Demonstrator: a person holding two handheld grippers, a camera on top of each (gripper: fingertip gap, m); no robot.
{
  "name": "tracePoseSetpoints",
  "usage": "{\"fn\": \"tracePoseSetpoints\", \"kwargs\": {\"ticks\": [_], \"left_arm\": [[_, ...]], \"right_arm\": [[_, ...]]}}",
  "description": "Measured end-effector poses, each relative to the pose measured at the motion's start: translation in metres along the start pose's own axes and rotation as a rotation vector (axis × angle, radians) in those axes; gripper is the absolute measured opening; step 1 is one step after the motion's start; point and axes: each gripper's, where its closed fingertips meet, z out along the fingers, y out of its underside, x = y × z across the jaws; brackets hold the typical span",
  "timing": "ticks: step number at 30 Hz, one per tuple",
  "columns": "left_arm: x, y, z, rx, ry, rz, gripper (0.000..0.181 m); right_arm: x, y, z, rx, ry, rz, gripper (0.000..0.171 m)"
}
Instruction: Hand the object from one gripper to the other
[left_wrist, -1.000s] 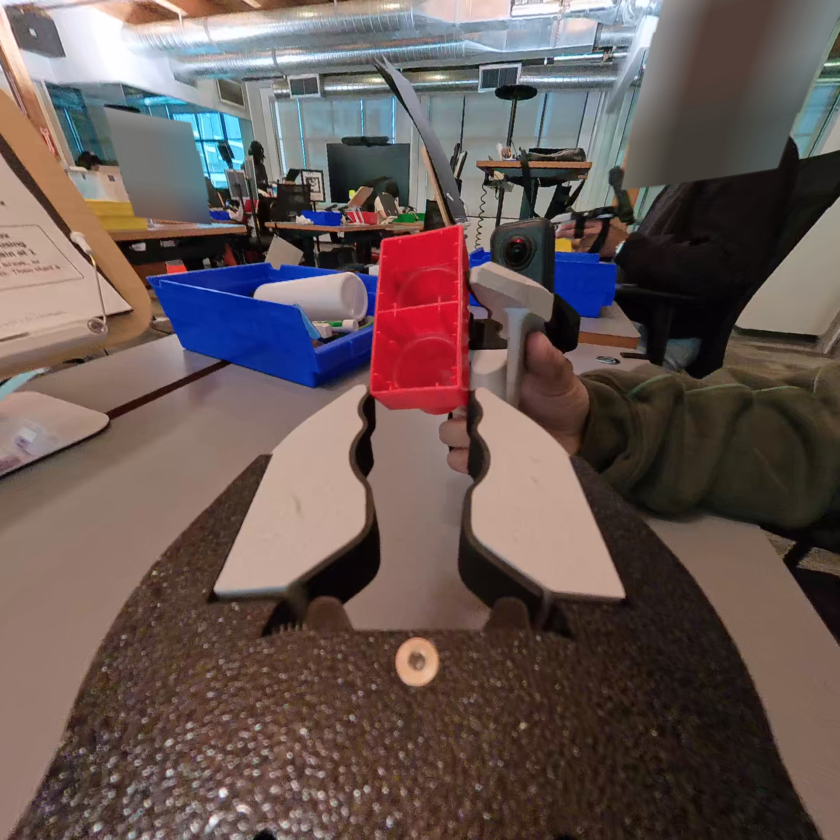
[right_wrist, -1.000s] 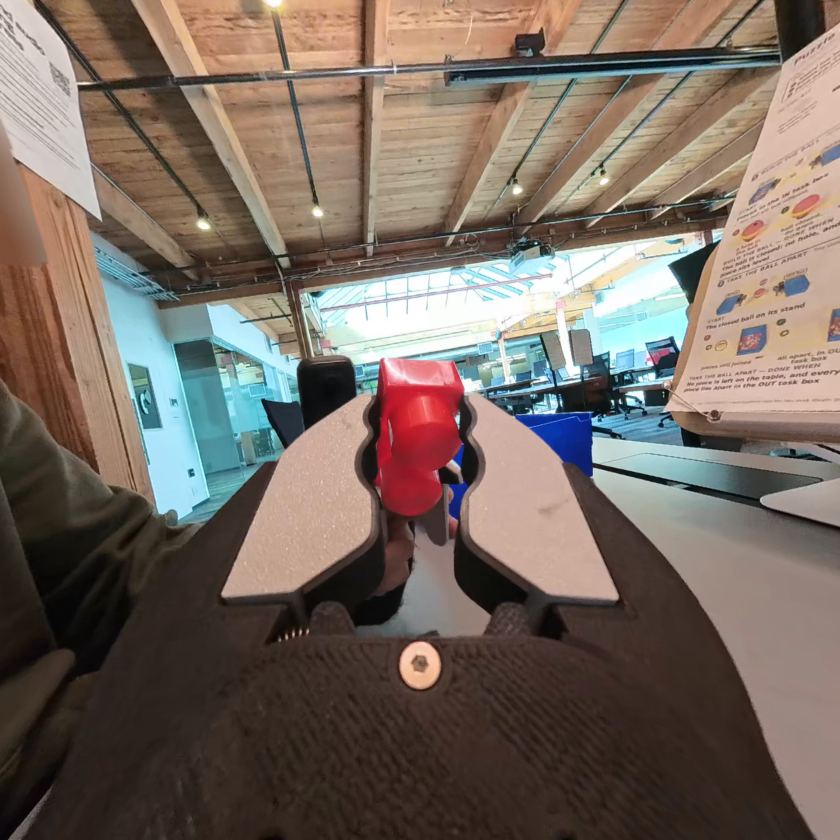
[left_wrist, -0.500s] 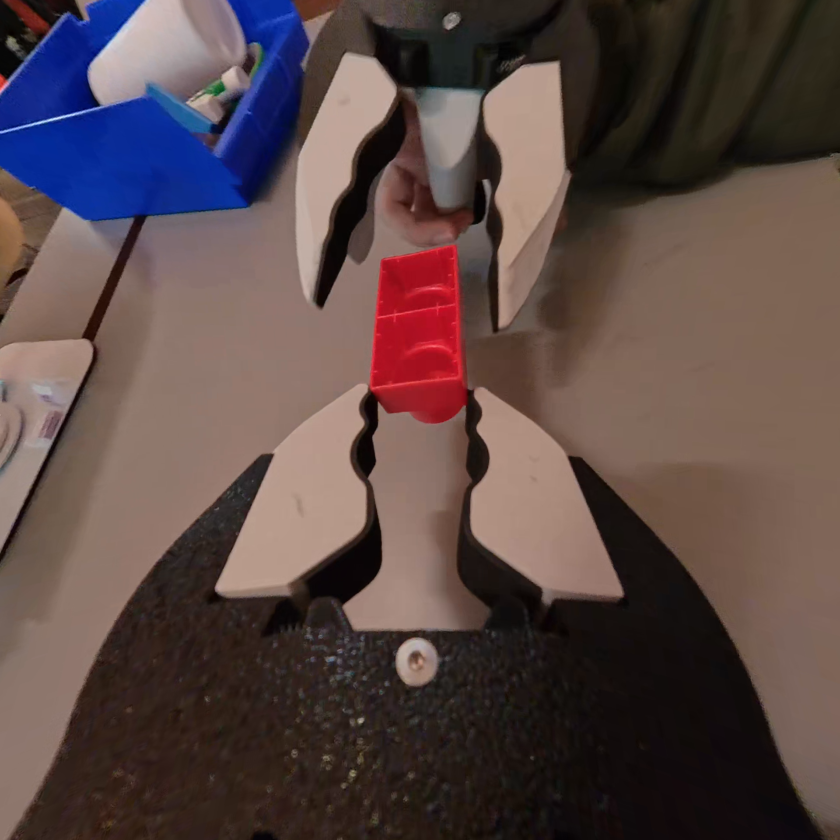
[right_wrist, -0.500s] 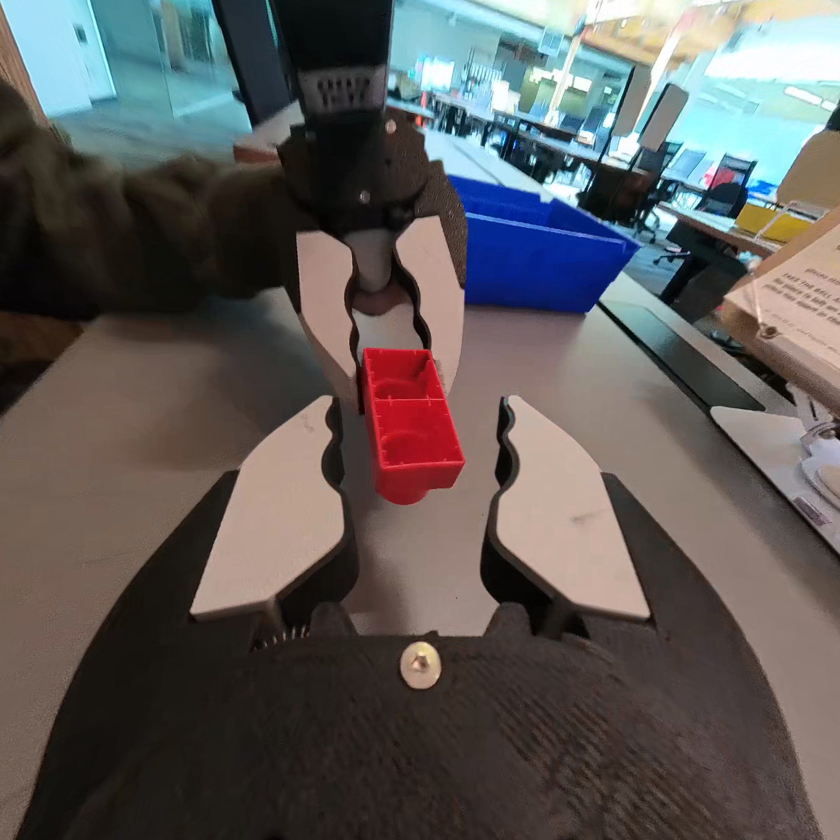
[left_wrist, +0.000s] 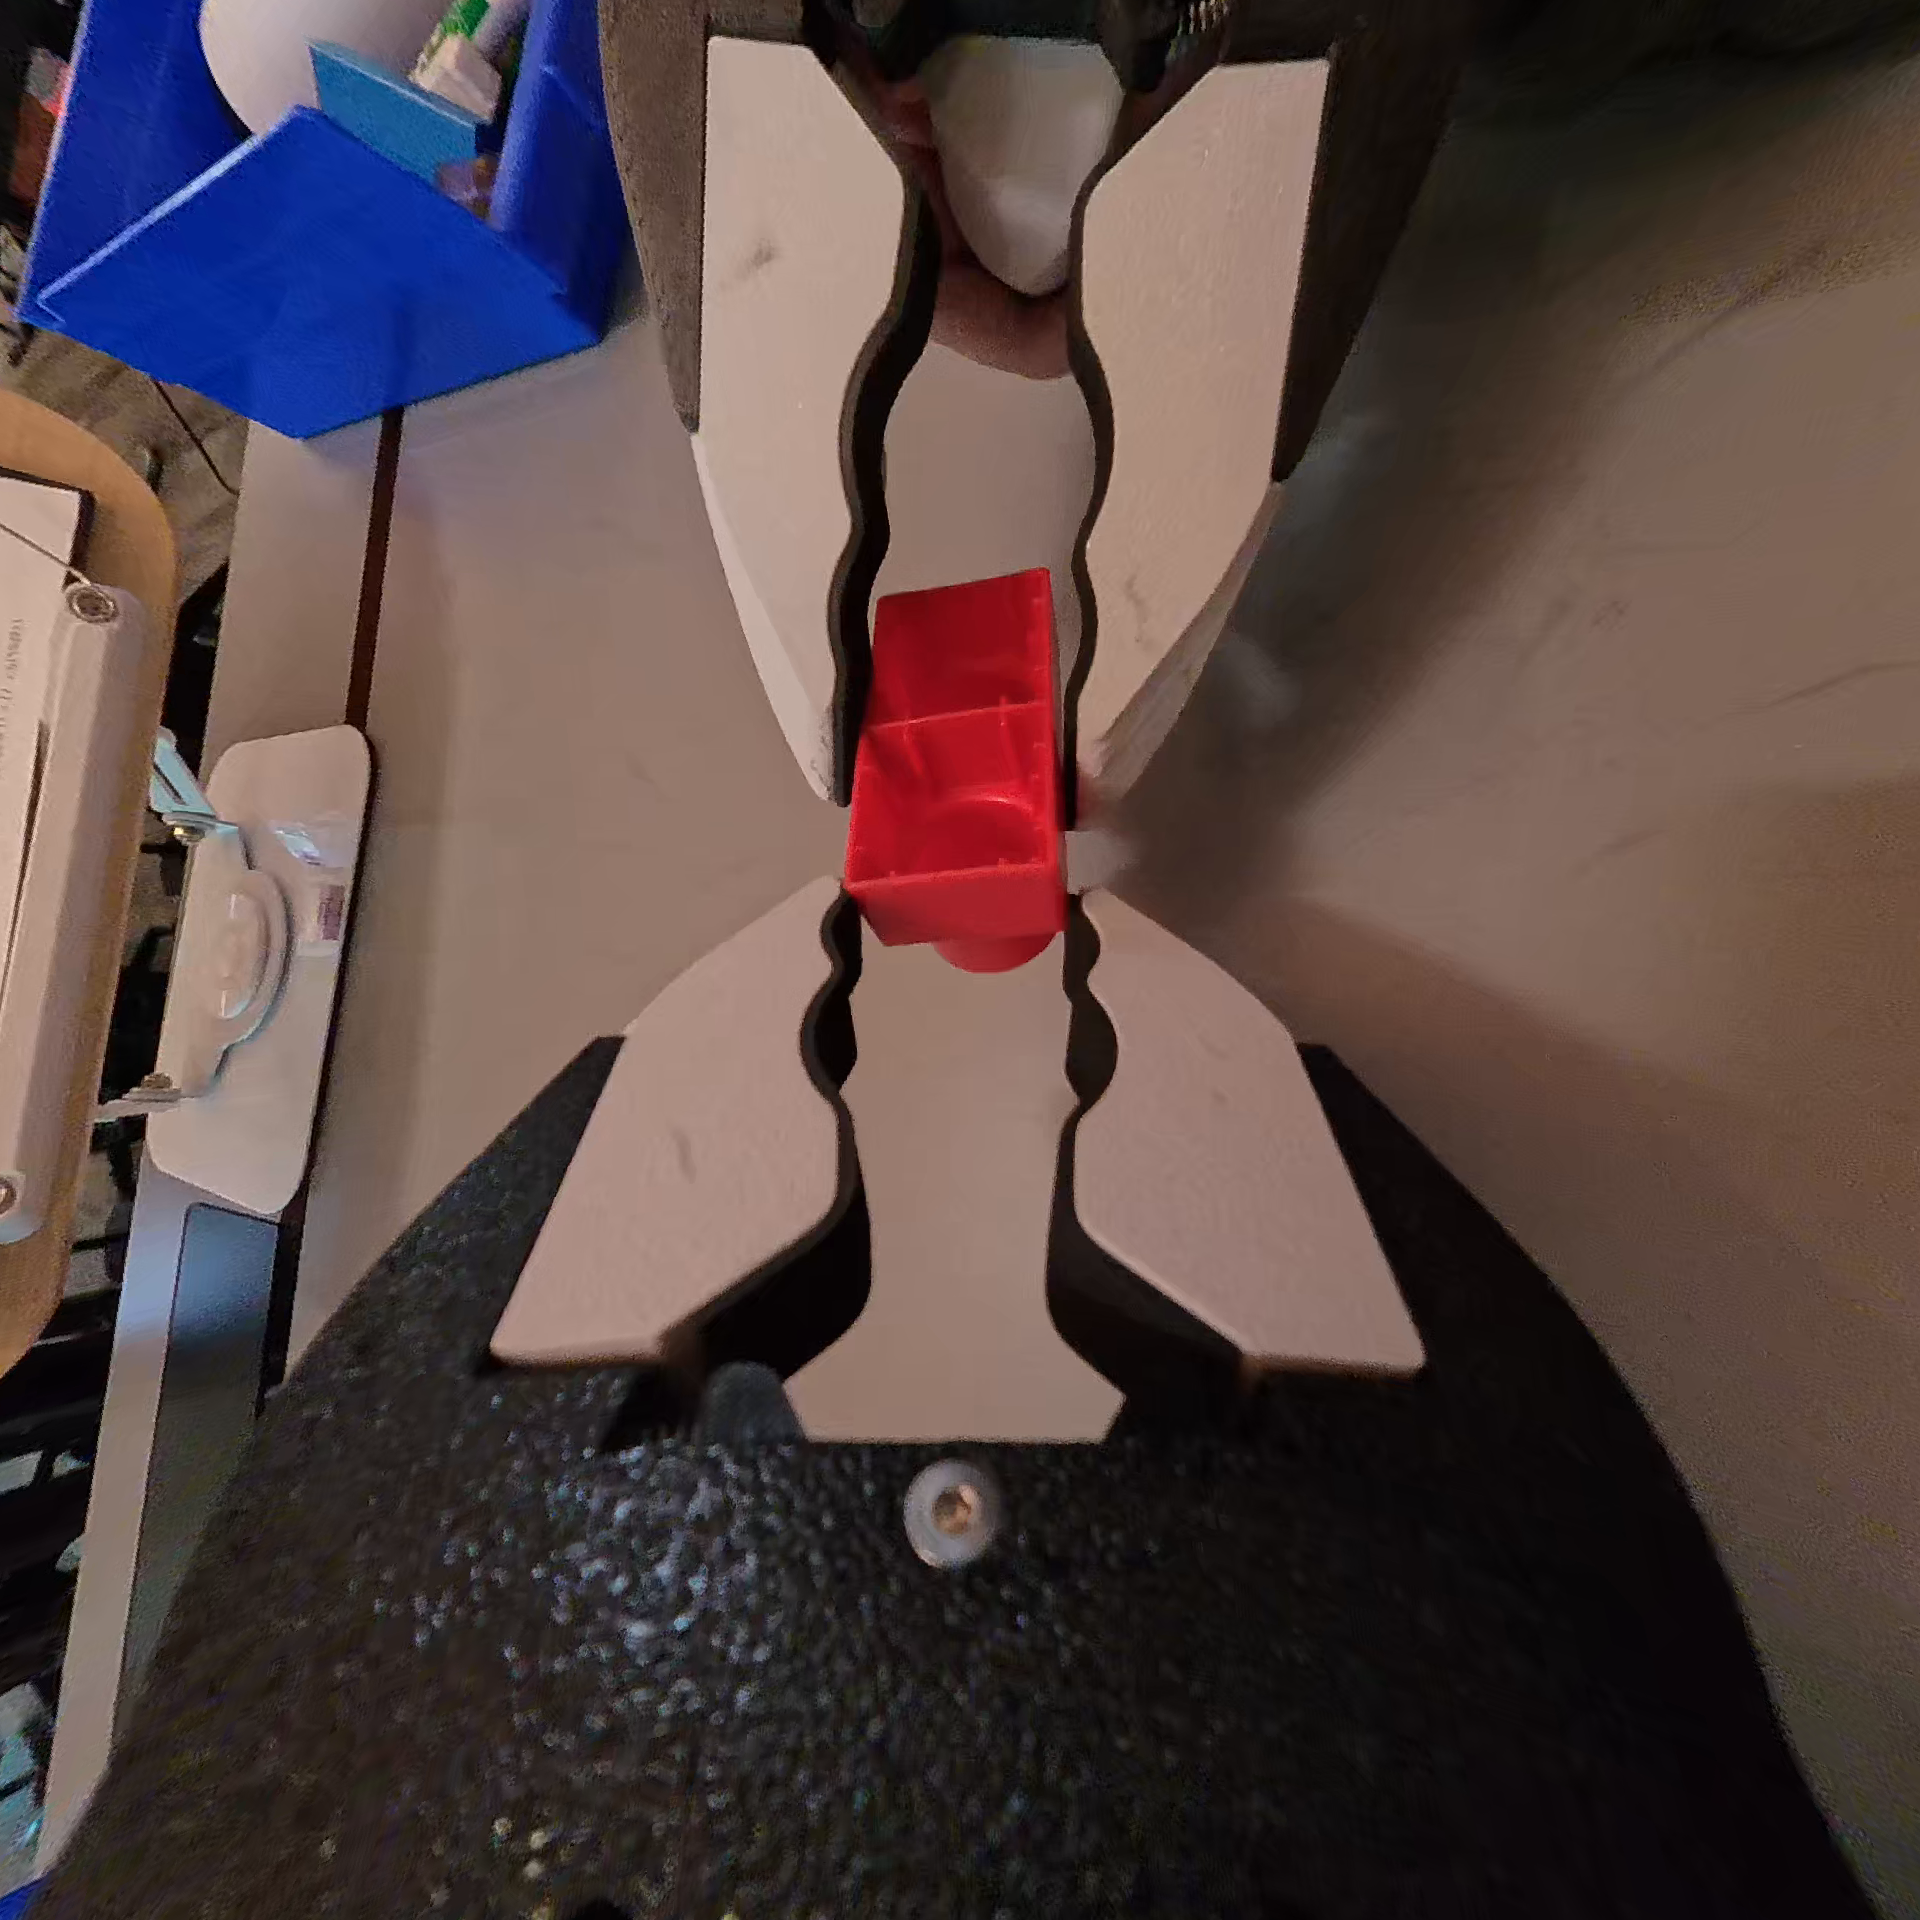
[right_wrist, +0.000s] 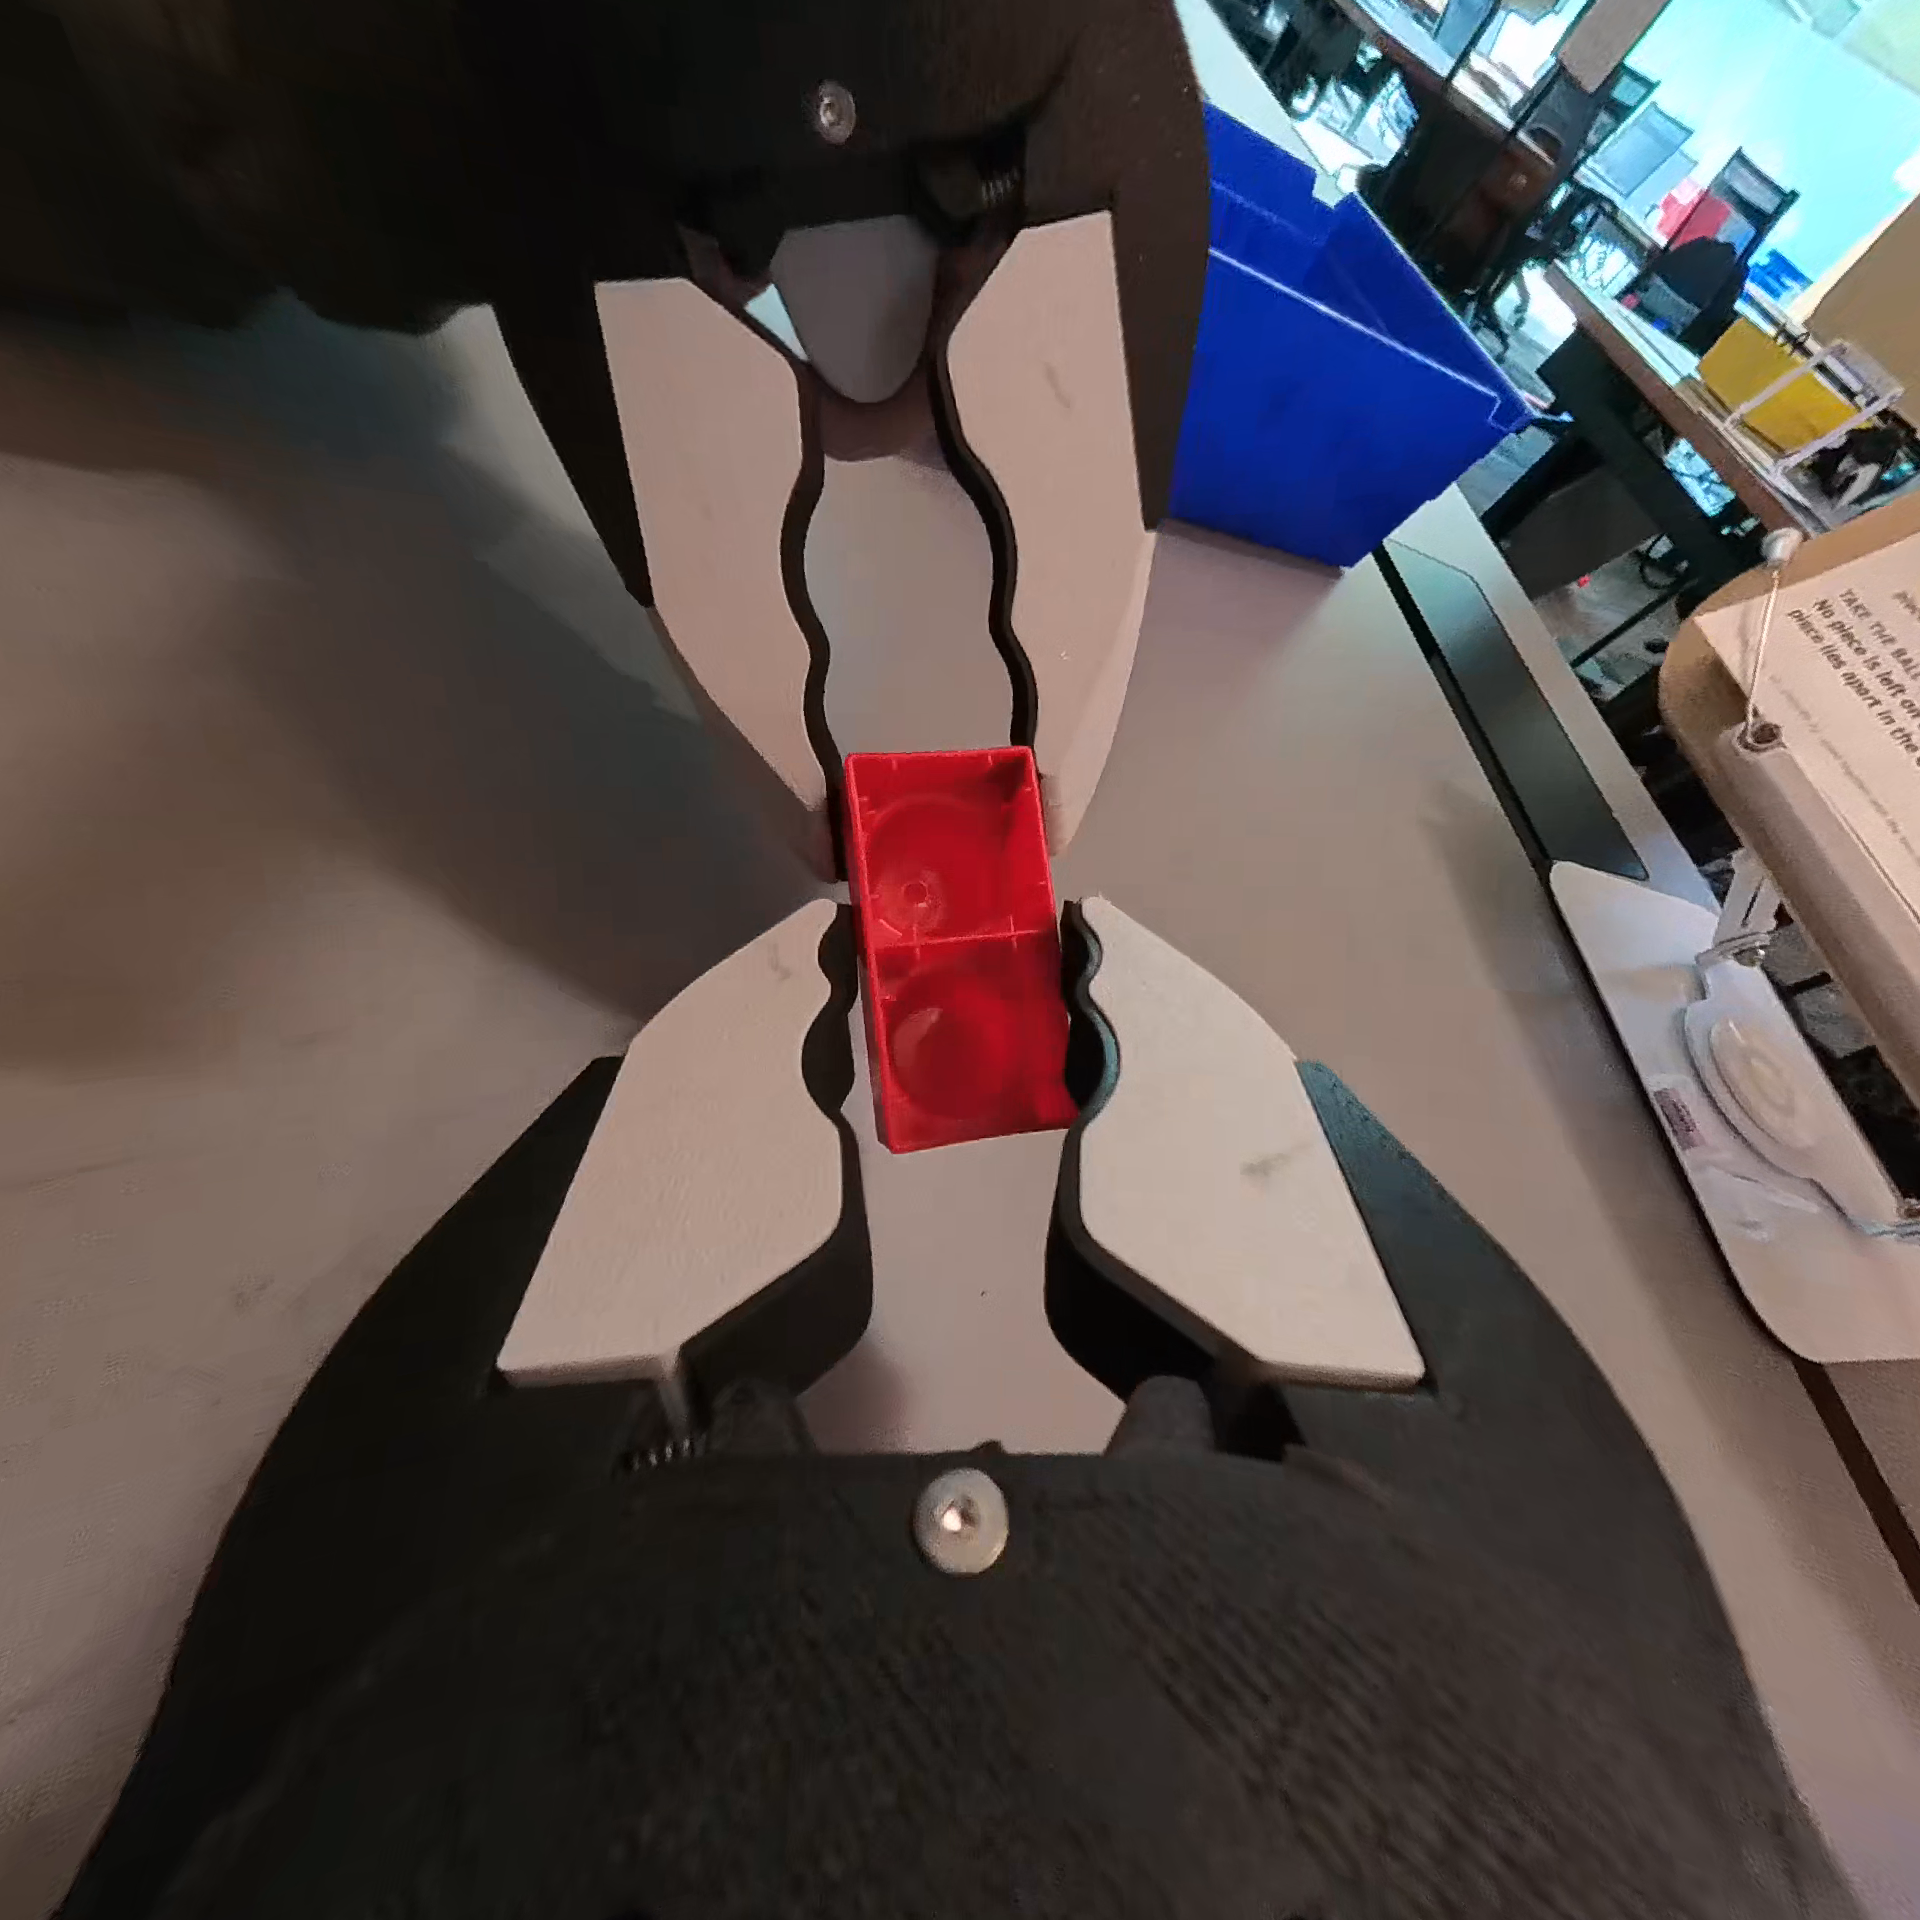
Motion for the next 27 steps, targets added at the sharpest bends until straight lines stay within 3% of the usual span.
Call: {"fn": "tracePoseSetpoints", "kwargs": {"ticks": [4,7,11,15,19,27], "left_arm": [[-0.022,-0.020,-0.009,0.209,-0.101,-0.137,0.037],[-0.045,-0.040,-0.027,0.457,-0.130,-0.370,0.049],[-0.049,-0.059,-0.033,0.715,0.001,-0.645,0.052],[-0.042,-0.068,-0.021,0.793,0.060,-0.749,0.046],[-0.037,-0.078,-0.021,0.857,0.093,-0.783,0.032],[-0.034,-0.066,-0.018,0.689,0.086,-0.692,0.029]], "right_arm": [[0.018,-0.011,-0.008,0.112,0.050,0.177,0.037],[0.040,-0.038,-0.031,0.395,0.058,0.421,0.038],[0.059,-0.058,-0.055,0.732,0.019,0.693,0.037],[0.063,-0.061,-0.059,0.917,-0.017,0.861,0.037],[0.061,-0.064,-0.057,0.962,-0.016,0.889,0.037],[0.057,-0.061,-0.053,0.882,-0.024,0.825,0.038]]}}
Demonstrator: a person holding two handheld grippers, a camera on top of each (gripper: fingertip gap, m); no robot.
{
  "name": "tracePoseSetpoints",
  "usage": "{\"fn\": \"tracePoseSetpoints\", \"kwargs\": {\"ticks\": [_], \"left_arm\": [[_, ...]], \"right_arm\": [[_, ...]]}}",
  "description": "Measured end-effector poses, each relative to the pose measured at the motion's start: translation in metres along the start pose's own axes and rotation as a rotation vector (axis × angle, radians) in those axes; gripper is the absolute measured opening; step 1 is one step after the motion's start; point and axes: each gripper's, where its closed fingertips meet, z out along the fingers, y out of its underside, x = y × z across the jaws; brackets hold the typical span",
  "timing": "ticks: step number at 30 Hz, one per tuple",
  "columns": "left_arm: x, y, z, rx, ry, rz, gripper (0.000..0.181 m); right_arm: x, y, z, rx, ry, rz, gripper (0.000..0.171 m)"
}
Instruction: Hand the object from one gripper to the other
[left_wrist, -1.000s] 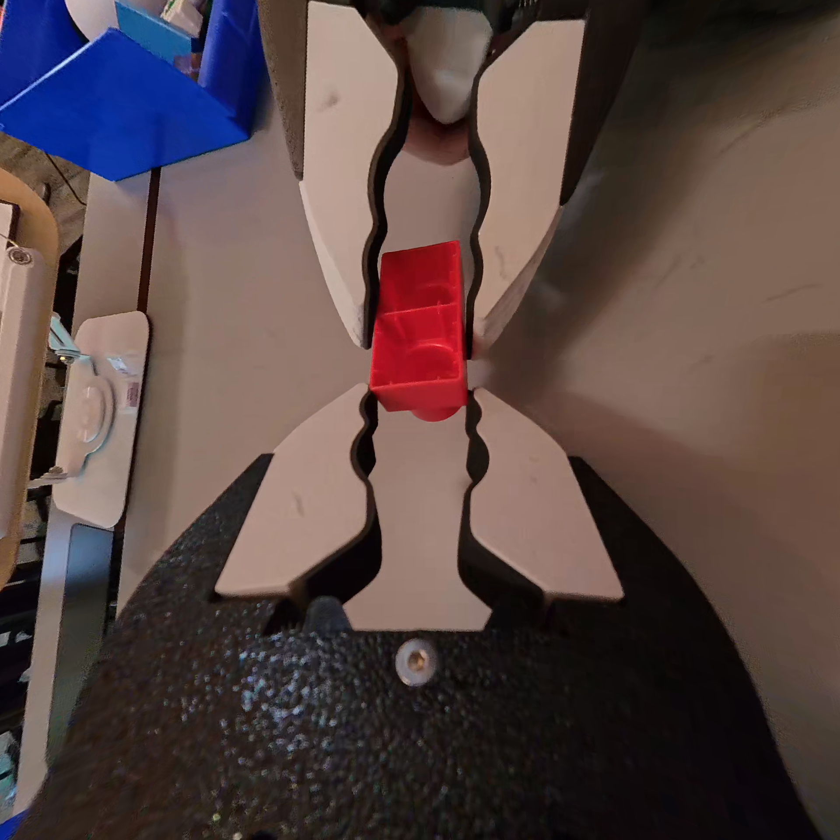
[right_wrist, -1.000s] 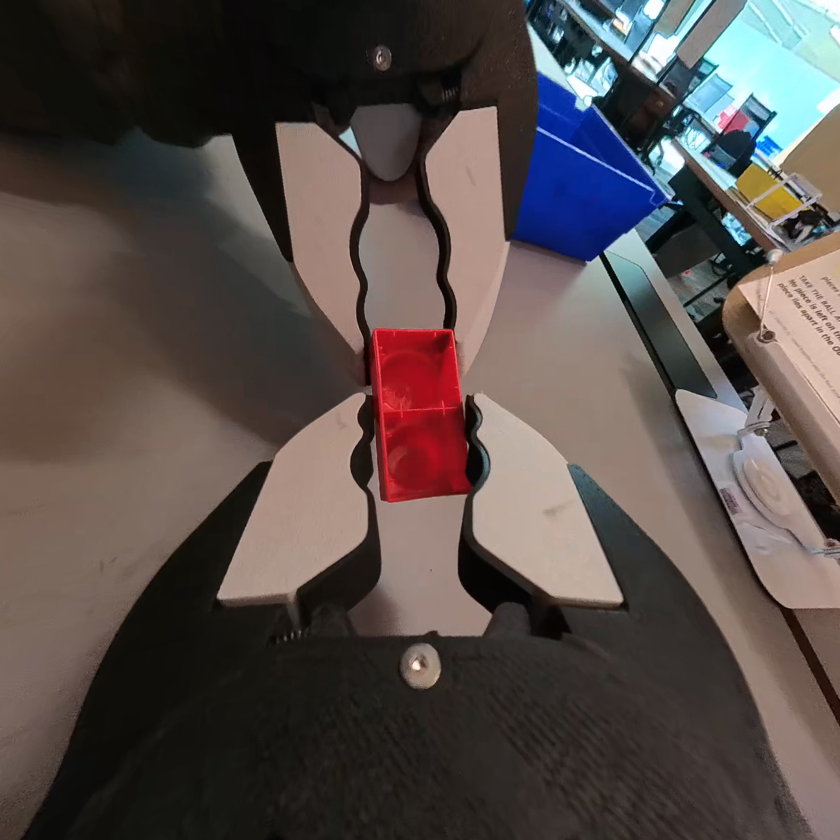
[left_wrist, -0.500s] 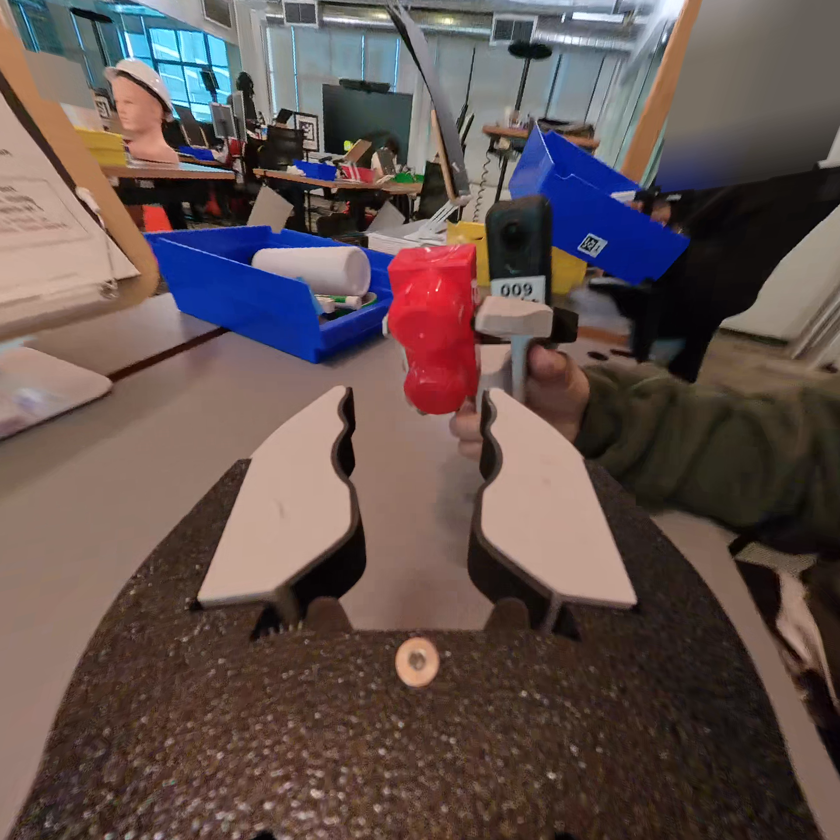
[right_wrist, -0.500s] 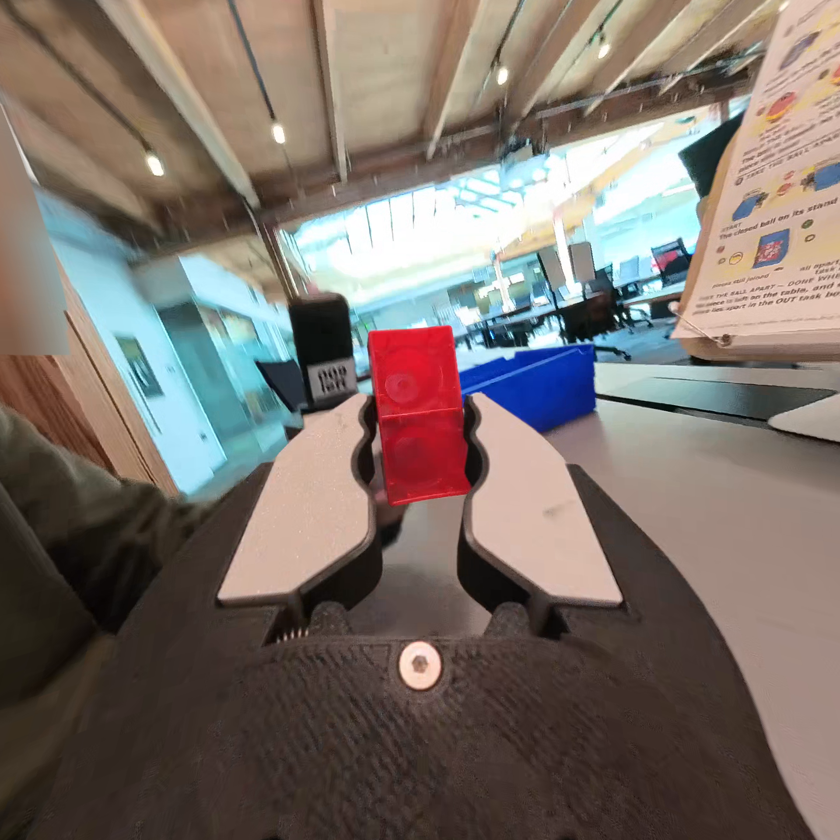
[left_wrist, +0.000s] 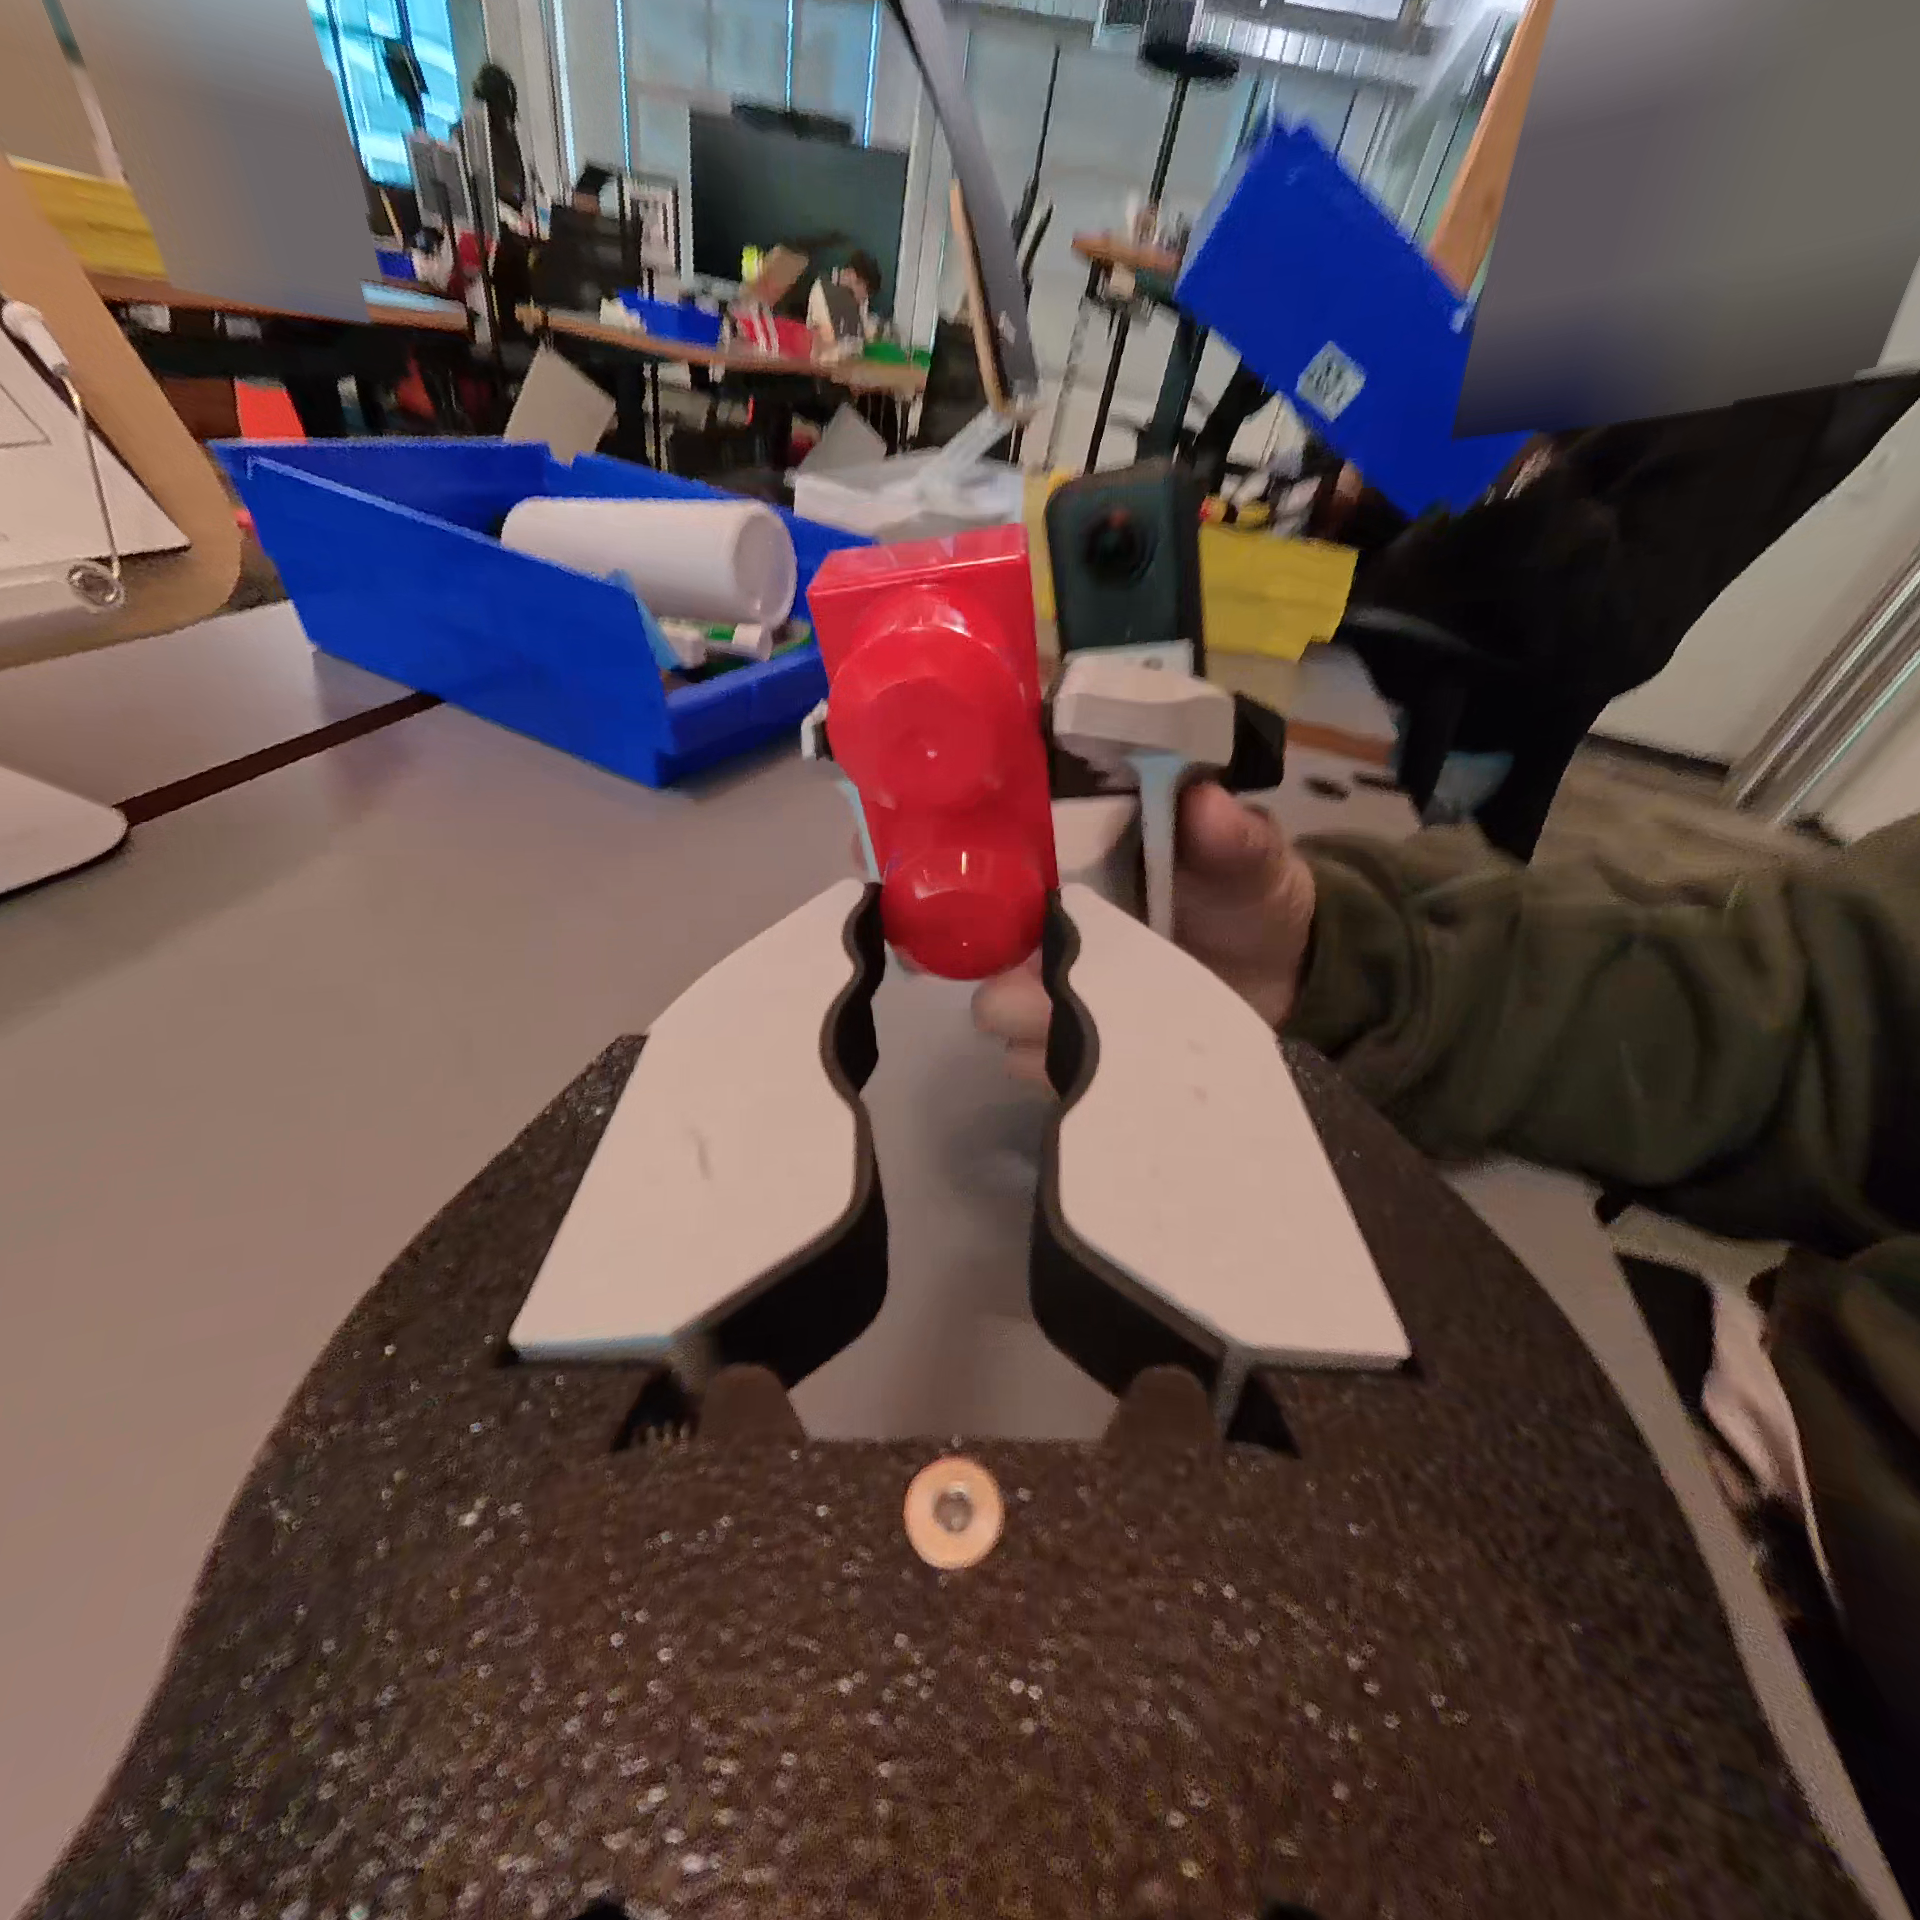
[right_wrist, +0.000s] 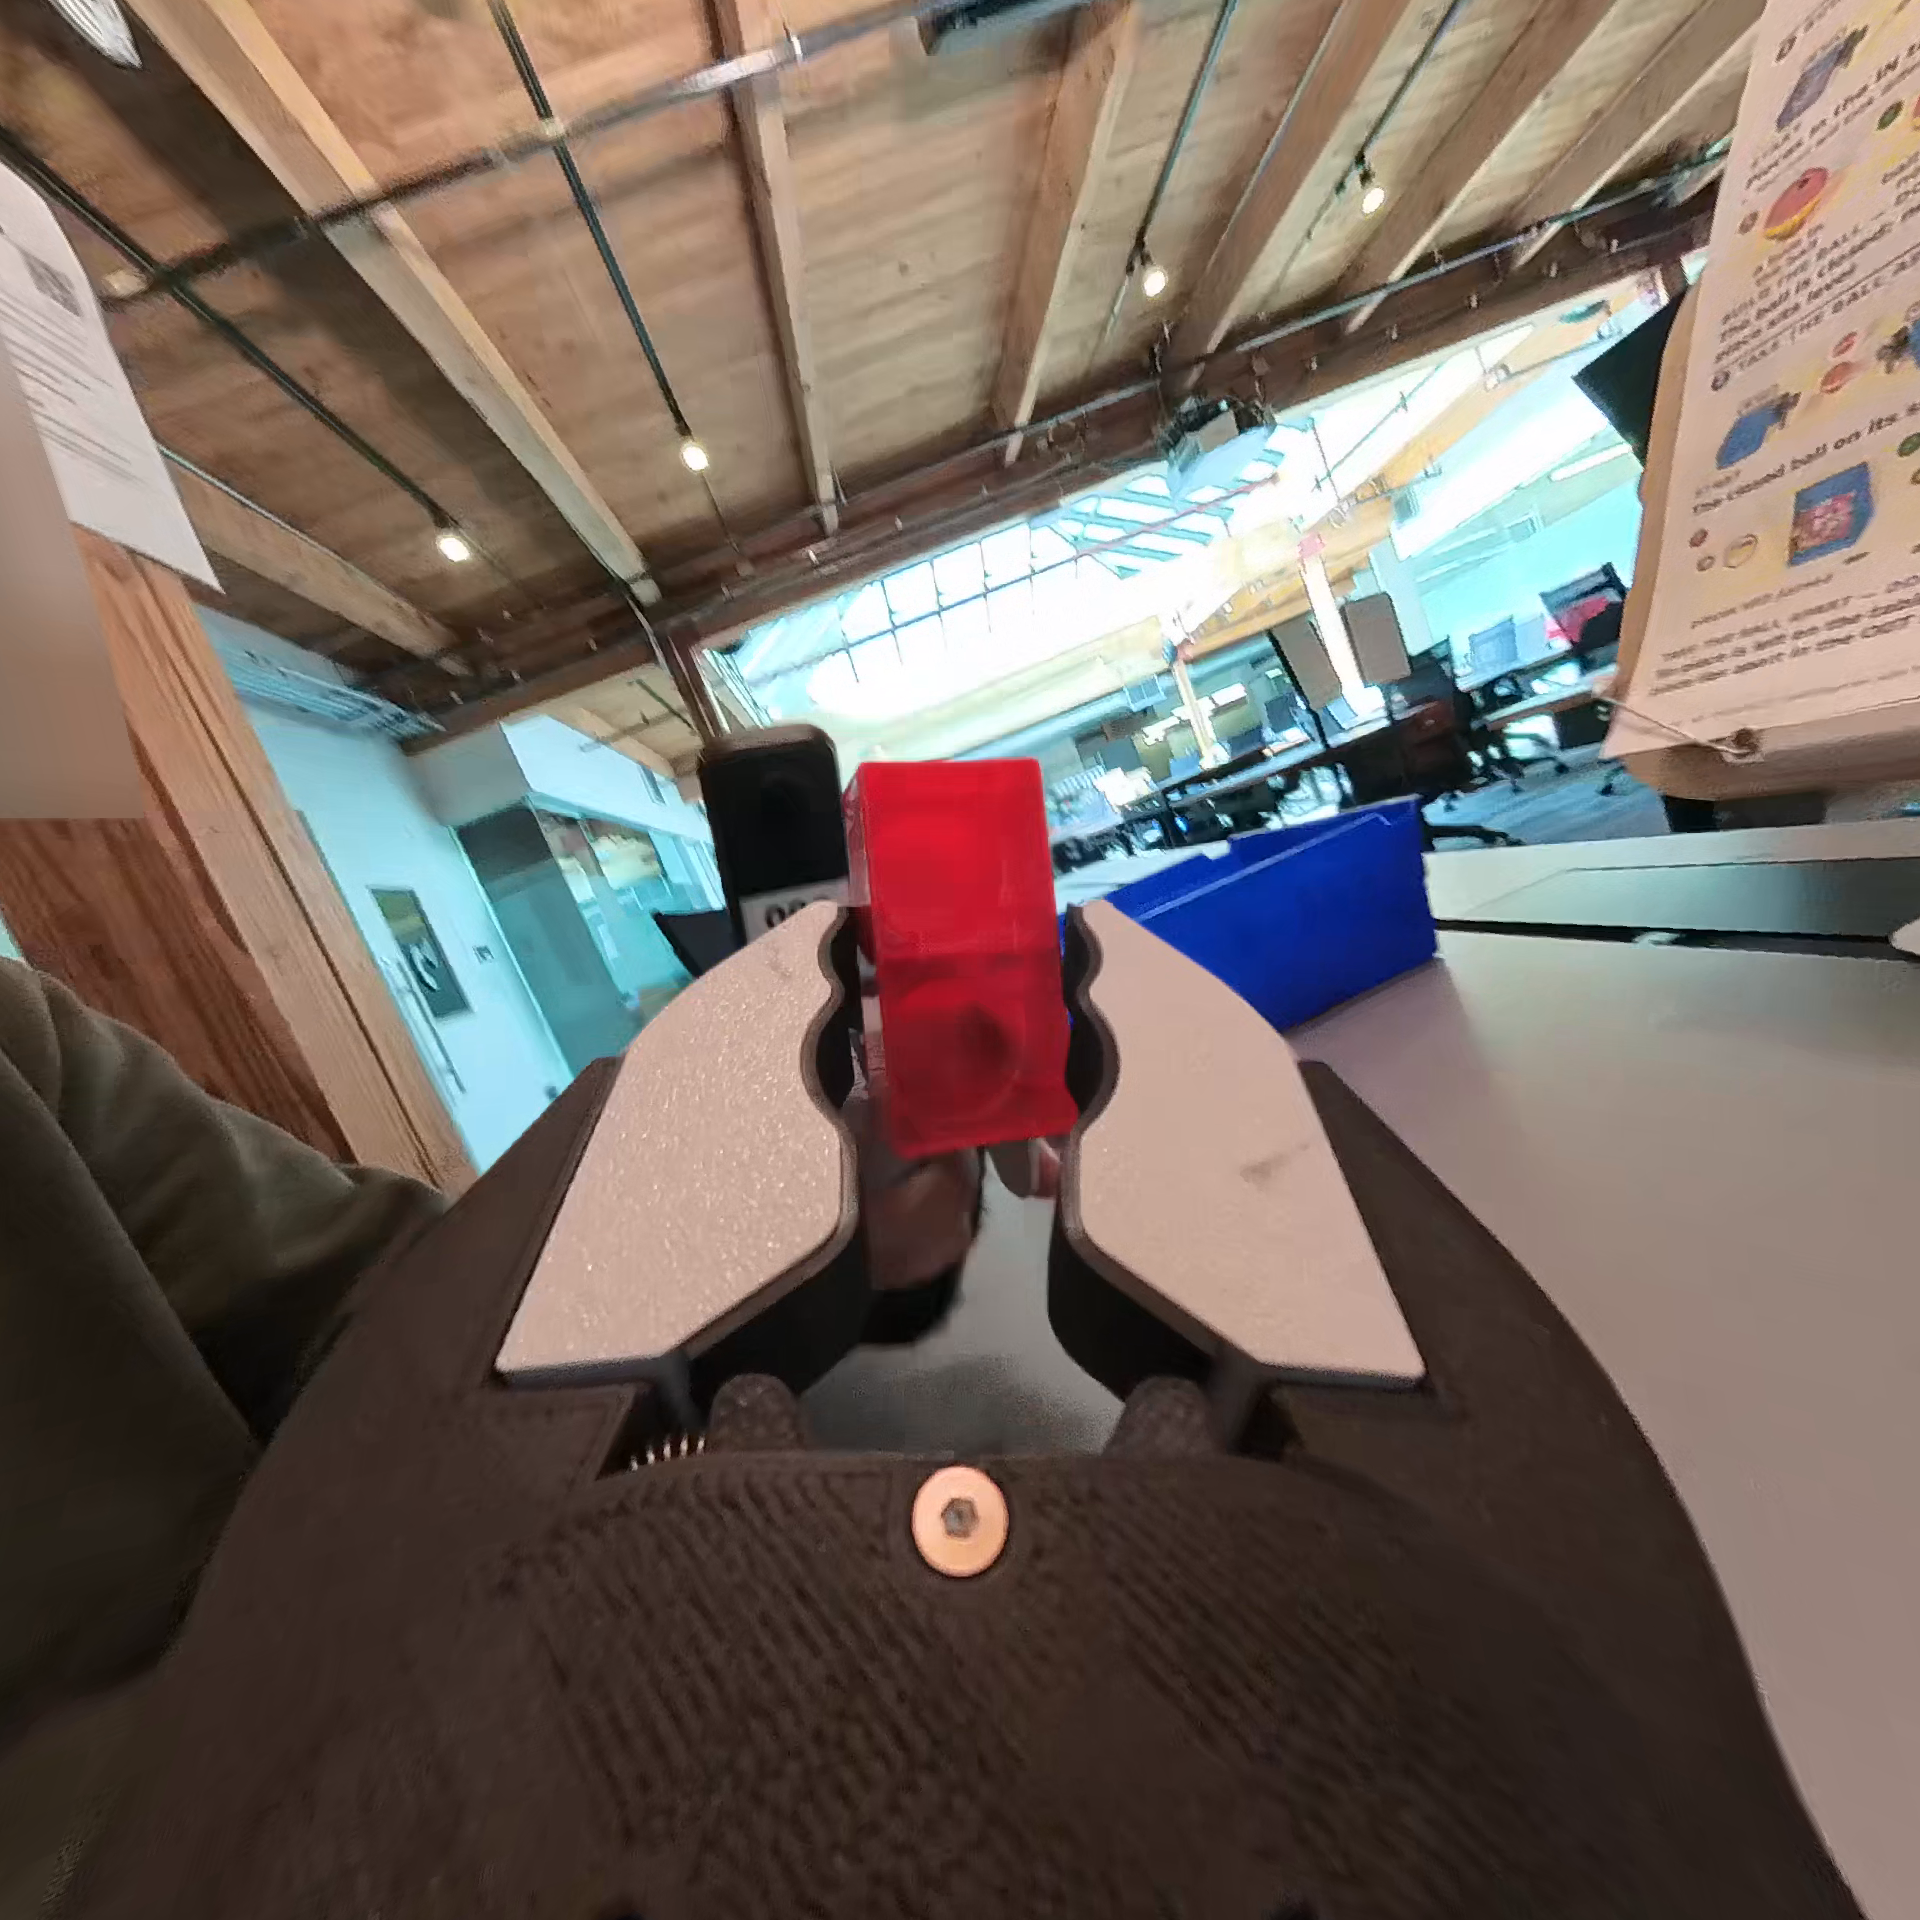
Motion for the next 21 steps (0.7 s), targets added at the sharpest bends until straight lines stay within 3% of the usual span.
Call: {"fn": "tracePoseSetpoints", "kwargs": {"ticks": [3,6,8,13,21], "left_arm": [[-0.008,0.022,-0.011,-0.235,-0.029,0.110,0.028],[-0.017,0.053,-0.029,-0.520,-0.077,0.311,0.029],[-0.019,0.066,-0.037,-0.651,-0.084,0.418,0.029],[-0.008,0.068,-0.034,-0.663,-0.036,0.477,0.029],[-0.009,0.071,-0.040,-0.666,-0.006,0.512,0.029]], "right_arm": [[0.001,0.005,-0.005,-0.143,0.023,-0.154,0.065],[0.003,0.029,-0.015,-0.426,0.027,-0.458,0.063],[0.001,0.038,-0.016,-0.493,0.018,-0.609,0.059],[0.010,0.076,-0.025,-0.719,-0.007,-0.783,0.058],[0.008,0.088,-0.027,-0.782,-0.046,-0.760,0.041]]}}
